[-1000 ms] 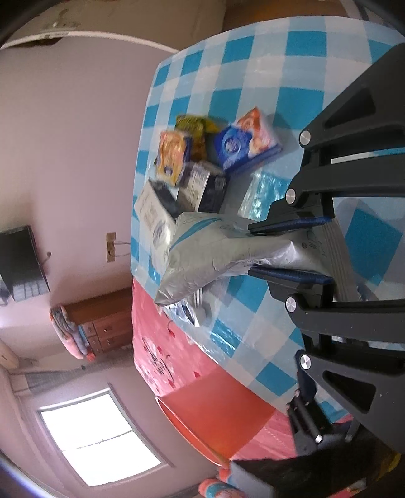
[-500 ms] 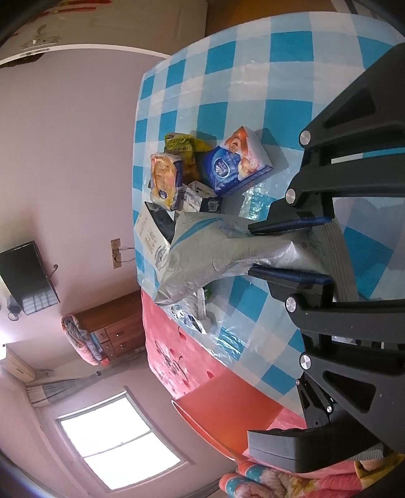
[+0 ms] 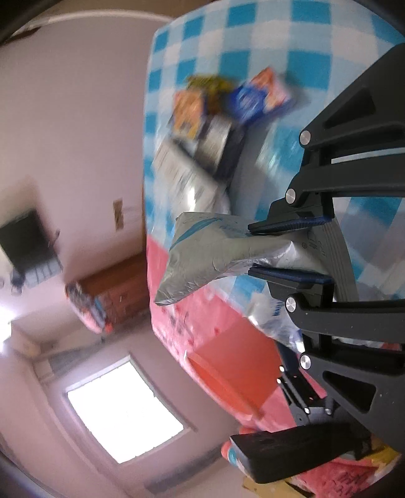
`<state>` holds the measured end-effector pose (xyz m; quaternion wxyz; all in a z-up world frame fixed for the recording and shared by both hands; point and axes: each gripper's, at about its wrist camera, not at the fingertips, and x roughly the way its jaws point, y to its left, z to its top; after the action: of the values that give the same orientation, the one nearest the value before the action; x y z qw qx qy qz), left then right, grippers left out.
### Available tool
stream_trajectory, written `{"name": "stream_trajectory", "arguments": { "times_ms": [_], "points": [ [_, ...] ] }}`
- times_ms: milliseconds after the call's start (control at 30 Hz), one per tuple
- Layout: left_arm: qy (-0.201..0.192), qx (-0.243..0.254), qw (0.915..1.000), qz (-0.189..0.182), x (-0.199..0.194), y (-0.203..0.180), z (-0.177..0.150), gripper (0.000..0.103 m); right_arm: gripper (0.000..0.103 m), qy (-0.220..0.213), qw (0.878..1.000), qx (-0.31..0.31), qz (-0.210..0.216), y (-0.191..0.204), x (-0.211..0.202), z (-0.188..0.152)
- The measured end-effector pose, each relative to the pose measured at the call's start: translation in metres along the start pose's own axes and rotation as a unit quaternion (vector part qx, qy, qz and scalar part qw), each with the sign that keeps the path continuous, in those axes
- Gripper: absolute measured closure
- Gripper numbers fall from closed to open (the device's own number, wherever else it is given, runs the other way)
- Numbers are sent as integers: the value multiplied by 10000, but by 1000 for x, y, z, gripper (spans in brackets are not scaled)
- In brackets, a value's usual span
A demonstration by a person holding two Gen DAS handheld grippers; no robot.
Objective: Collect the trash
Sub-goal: 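Carry the bottle and bag over the orange bucket and release both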
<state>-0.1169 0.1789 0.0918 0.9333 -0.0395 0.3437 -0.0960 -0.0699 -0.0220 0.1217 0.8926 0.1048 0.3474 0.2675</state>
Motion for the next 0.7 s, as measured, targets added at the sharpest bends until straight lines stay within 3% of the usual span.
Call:
{"name": "stream_trajectory", "arguments": {
  "times_ms": [200,433,533,700],
  "points": [
    [-609,-376,9943,786,-51,59,27,42,79,21,9937,-382,1058,74,23,44],
    [-872,-986,9765,1707,-75,133,42,42,79,264,9745,-432,2187,153,78,87],
    [-801,-1211,9720,1850,-64,154,43,42,79,488,9680,-304,2441,173,113,97],
    [-546,-1436,9670,2035,-47,173,34,36,74,788,9666,-236,2429,188,165,98]
  ]
}}
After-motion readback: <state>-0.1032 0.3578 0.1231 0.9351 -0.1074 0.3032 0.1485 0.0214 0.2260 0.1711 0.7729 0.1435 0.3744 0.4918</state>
